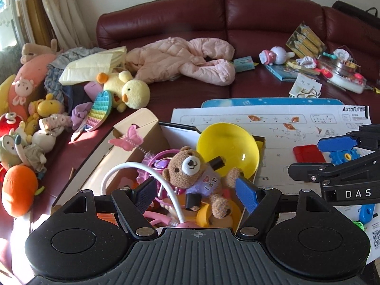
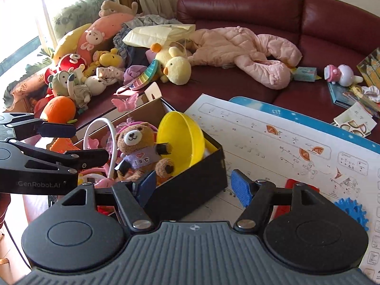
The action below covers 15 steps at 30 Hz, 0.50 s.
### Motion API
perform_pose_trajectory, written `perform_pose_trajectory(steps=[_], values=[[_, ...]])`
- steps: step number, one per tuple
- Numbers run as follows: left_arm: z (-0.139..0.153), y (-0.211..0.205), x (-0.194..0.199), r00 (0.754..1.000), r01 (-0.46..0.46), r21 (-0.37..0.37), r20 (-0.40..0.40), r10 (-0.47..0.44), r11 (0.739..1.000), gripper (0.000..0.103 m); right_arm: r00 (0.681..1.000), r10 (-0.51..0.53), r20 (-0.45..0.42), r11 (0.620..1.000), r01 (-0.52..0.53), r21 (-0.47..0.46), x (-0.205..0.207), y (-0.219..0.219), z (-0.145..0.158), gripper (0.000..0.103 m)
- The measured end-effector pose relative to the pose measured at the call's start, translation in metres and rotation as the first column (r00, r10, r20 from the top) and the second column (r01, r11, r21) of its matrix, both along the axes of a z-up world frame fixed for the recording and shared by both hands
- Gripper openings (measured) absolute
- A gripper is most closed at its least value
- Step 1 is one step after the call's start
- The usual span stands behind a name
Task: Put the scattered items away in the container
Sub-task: 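Move both tools back over the sheet toward the blue bar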
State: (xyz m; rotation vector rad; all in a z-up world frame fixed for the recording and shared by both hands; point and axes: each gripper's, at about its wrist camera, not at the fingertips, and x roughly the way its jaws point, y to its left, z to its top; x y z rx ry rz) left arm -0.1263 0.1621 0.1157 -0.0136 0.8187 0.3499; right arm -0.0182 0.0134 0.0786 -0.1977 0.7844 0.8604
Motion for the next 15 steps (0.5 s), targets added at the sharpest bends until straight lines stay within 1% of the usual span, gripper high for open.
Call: perform_pose_trajectory(steps=[3, 7, 10, 13, 15], values=[[-0.006, -0.023, 0.016, 0.998, 0.061, -0.010, -0.009, -0.062, 0.998, 0.084, 0.996, -0.083, -0.013, 0.996, 0.083, -0.024, 0.016, -0.034, -0.011, 0.073], [-0.017, -0.053, 0.037, 0.988, 0.148, -0.040, -0.030, -0.149, 0.988, 0.084, 0.980, -0.193, -0.041, 0.979, 0.190, -0.076, 0.033, -0.078, -0.034, 0.073], [-0.034, -0.071, 0.056, 0.978, 0.194, -0.055, -0.067, -0.197, 0.979, 0.084, 0.967, -0.248, -0.055, 0.963, 0.240, -0.124, 0.041, -0.104, -0.054, 0.073], [-0.056, -0.089, 0.074, 0.962, 0.234, -0.105, -0.121, -0.246, 0.967, 0.083, 0.956, -0.285, -0.072, 0.949, 0.271, -0.158, 0.043, -0.124, -0.071, 0.073], [-0.069, -0.101, 0.080, 0.950, 0.264, -0.108, -0.144, -0.278, 0.958, 0.083, 0.947, -0.309, -0.086, 0.941, 0.292, -0.170, 0.043, -0.138, -0.079, 0.073]])
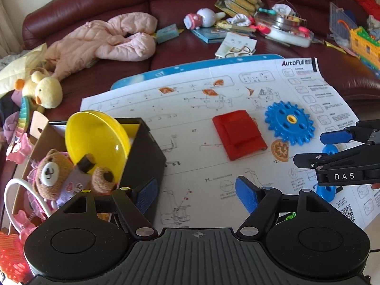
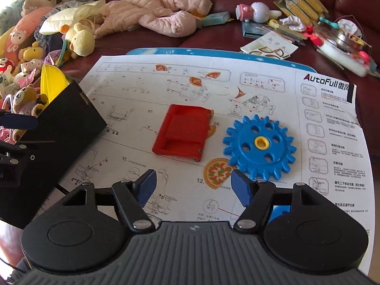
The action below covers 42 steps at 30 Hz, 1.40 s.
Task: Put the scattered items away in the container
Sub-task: 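Move both tools back over the sheet toward the blue bar, then lower the left tool around the green ring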
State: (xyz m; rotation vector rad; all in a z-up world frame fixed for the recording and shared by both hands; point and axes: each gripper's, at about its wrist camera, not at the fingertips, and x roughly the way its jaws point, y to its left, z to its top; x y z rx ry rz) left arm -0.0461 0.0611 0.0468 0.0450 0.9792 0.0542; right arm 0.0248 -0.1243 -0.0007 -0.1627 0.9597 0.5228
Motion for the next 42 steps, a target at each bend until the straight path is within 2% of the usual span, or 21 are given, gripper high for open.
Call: perform_pose_trajectory(steps=[7, 17, 20, 23, 27, 30, 36, 42], values=[[-0.035, -0.039, 0.007, 0.991, 0.101, 0.005, -0.091, -0.100, 0.995, 0.083, 0.994, -0.101, -0.049, 0.995, 0.099, -0.025, 0.006, -0.042, -0.022, 0.073], [-0.056, -0.078, 0.008, 0.964, 0.217, -0.003, -0.158, -0.215, 0.976, 0.083, 0.975, -0.206, -0.089, 0.978, 0.201, -0.053, 0.007, -0.088, -0.039, 0.073], [-0.065, -0.086, 0.007, 0.952, 0.242, -0.035, -0.186, -0.244, 0.970, 0.083, 0.977, -0.173, -0.121, 0.985, 0.170, -0.035, -0.001, -0.084, -0.043, 0.073], [-0.073, -0.094, 0.006, 0.946, 0.247, -0.058, -0.202, -0.253, 0.967, 0.082, 0.985, -0.130, -0.112, 0.991, 0.125, -0.051, -0.012, -0.072, -0.047, 0.073], [-0.078, -0.100, 0.007, 0.940, 0.254, -0.099, -0.209, -0.270, 0.962, 0.081, 0.983, -0.137, -0.123, 0.990, 0.132, -0.045, -0.016, -0.069, -0.052, 0.074], [-0.082, -0.108, 0.008, 0.935, 0.277, -0.077, -0.208, -0.287, 0.958, 0.080, 0.981, -0.146, -0.128, 0.989, 0.142, -0.040, -0.018, -0.071, -0.054, 0.074], [-0.087, -0.099, 0.008, 0.942, 0.263, -0.087, -0.192, -0.275, 0.961, 0.075, 0.980, -0.148, -0.133, 0.989, 0.143, -0.040, -0.024, -0.073, -0.055, 0.074], [-0.089, -0.081, -0.001, 0.953, 0.233, -0.113, -0.170, -0.250, 0.966, 0.076, 0.982, -0.130, -0.137, 0.991, 0.126, -0.036, -0.028, -0.069, -0.054, 0.073]])
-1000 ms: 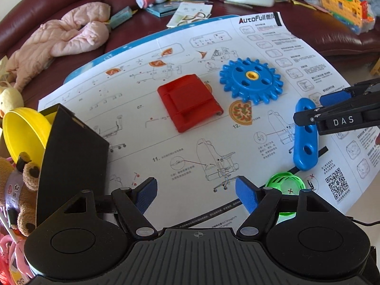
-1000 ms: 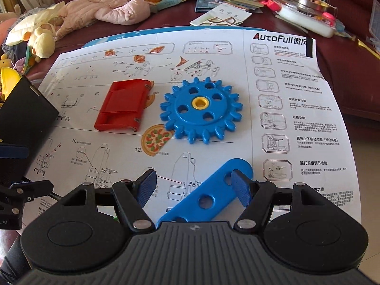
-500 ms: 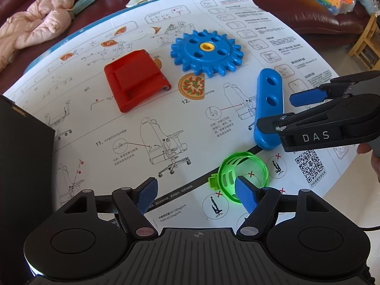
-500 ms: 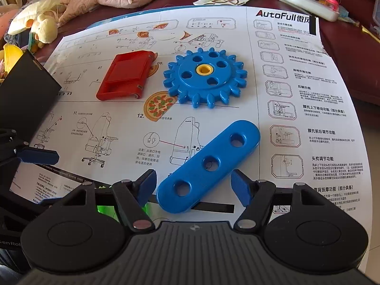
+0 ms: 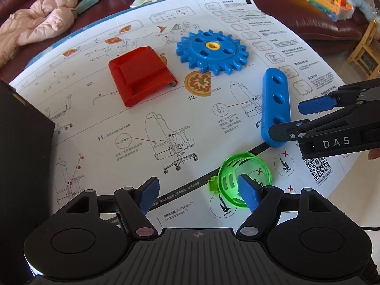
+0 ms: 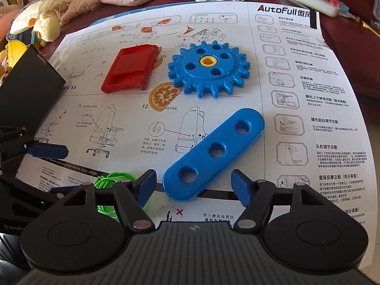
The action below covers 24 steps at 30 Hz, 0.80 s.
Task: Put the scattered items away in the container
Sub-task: 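Lower the left tool around the green ring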
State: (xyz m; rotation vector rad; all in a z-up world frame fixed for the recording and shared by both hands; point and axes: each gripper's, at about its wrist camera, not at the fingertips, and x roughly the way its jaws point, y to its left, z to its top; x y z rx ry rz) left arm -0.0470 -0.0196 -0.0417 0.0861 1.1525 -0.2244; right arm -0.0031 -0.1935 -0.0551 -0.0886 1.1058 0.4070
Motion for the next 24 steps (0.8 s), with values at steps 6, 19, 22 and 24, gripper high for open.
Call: perform_pose_trajectory(steps=[6, 19, 22, 24], values=[[0.001, 0.019, -0.008, 0.999, -0.040, -0.005, 0.006, 0.040, 0.999, 0.076, 0.999, 0.030, -0.012, 1.000, -0.030, 0.005, -0.005, 0.008, 0.000, 0.073], [-0.017, 0.060, -0.027, 0.990, -0.128, 0.021, -0.054, 0.129, 0.992, 0.073, 0.987, 0.149, -0.058, 0.989, -0.150, -0.007, -0.020, 0.047, -0.009, 0.075], [-0.019, 0.069, -0.031, 0.988, -0.145, 0.024, -0.051, 0.146, 0.989, 0.073, 0.980, 0.190, -0.063, 0.982, -0.190, 0.013, -0.024, 0.061, -0.006, 0.076], [-0.017, 0.073, -0.032, 0.987, -0.153, 0.030, -0.040, 0.154, 0.988, 0.073, 0.974, 0.218, -0.055, 0.976, -0.218, 0.011, -0.026, 0.072, -0.003, 0.077]])
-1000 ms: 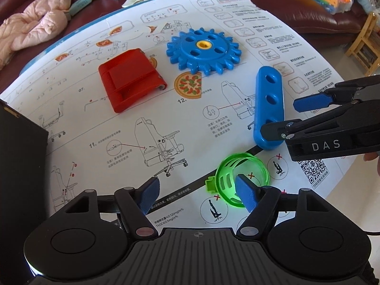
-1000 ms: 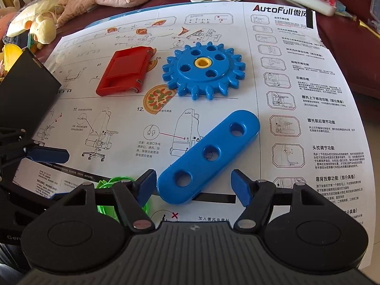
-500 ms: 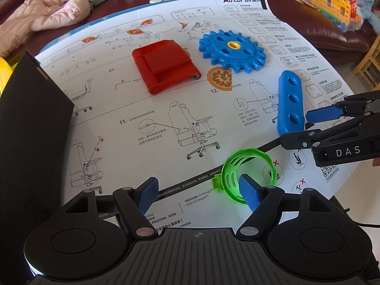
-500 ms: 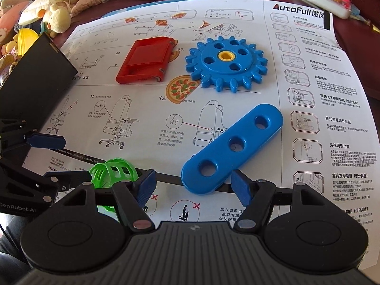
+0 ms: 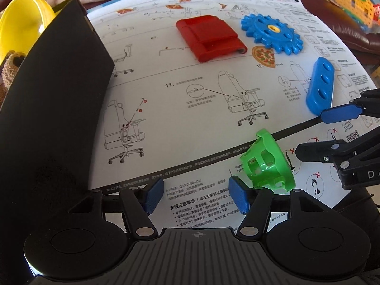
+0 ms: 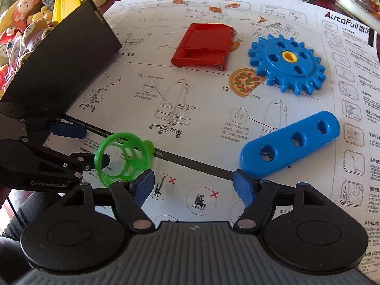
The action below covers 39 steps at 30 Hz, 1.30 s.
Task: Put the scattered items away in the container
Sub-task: 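Lower the left tool around the green ring, then close the right tool on the green ring while the left tool closes on it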
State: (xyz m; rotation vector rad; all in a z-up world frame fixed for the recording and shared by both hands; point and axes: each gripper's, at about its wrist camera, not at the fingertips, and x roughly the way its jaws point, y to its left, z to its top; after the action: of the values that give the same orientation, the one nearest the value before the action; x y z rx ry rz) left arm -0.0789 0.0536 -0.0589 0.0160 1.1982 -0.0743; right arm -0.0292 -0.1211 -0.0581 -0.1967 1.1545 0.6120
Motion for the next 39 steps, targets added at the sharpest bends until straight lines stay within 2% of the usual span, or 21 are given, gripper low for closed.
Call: perform_pose_trajectory(steps=[7, 11, 14, 18, 21, 25, 29, 33, 39], values=[[0.017, 0.020, -0.011, 1.000, -0.025, -0.021, 0.008, 0.025, 0.999, 0.074, 0.996, 0.088, 0.028, 0.996, -0.088, -0.003, -0.004, 0.036, 0.003, 0.074], [0.031, 0.025, -0.024, 1.000, -0.017, -0.065, 0.023, 0.019, 0.998, 0.076, 0.996, 0.085, 0.018, 0.996, -0.085, 0.021, -0.002, 0.051, 0.005, 0.071], [0.041, 0.022, -0.030, 0.999, 0.000, -0.074, 0.045, 0.003, 0.997, 0.077, 0.996, 0.087, 0.025, 0.995, -0.088, 0.048, 0.000, 0.058, 0.012, 0.071], [0.047, 0.014, -0.031, 0.997, 0.032, -0.078, 0.067, -0.027, 0.996, 0.078, 0.994, 0.095, 0.044, 0.995, -0.097, 0.035, 0.001, 0.060, 0.016, 0.071], [0.043, 0.014, -0.026, 0.998, 0.010, -0.071, 0.065, -0.005, 0.997, 0.078, 0.997, 0.066, 0.046, 0.997, -0.068, 0.032, 0.003, 0.052, 0.017, 0.071], [0.035, 0.024, -0.019, 0.998, -0.042, -0.110, 0.035, 0.046, 0.993, 0.076, 0.998, 0.046, 0.040, 0.999, -0.047, 0.024, 0.001, 0.042, 0.016, 0.071], [0.027, 0.027, -0.010, 0.997, -0.070, -0.113, 0.022, 0.073, 0.991, 0.074, 1.000, 0.024, 0.016, 0.999, -0.024, 0.031, 0.001, 0.036, 0.011, 0.071], [0.015, 0.027, -0.005, 0.998, -0.066, -0.116, -0.017, 0.064, 0.991, 0.068, 1.000, 0.012, 0.013, 0.999, -0.013, 0.041, 0.000, 0.033, 0.011, 0.071], [0.005, 0.031, -0.007, 0.996, -0.081, -0.120, -0.042, 0.076, 0.989, 0.065, 0.999, 0.031, 0.023, 0.998, -0.032, 0.045, -0.001, 0.037, 0.014, 0.071]])
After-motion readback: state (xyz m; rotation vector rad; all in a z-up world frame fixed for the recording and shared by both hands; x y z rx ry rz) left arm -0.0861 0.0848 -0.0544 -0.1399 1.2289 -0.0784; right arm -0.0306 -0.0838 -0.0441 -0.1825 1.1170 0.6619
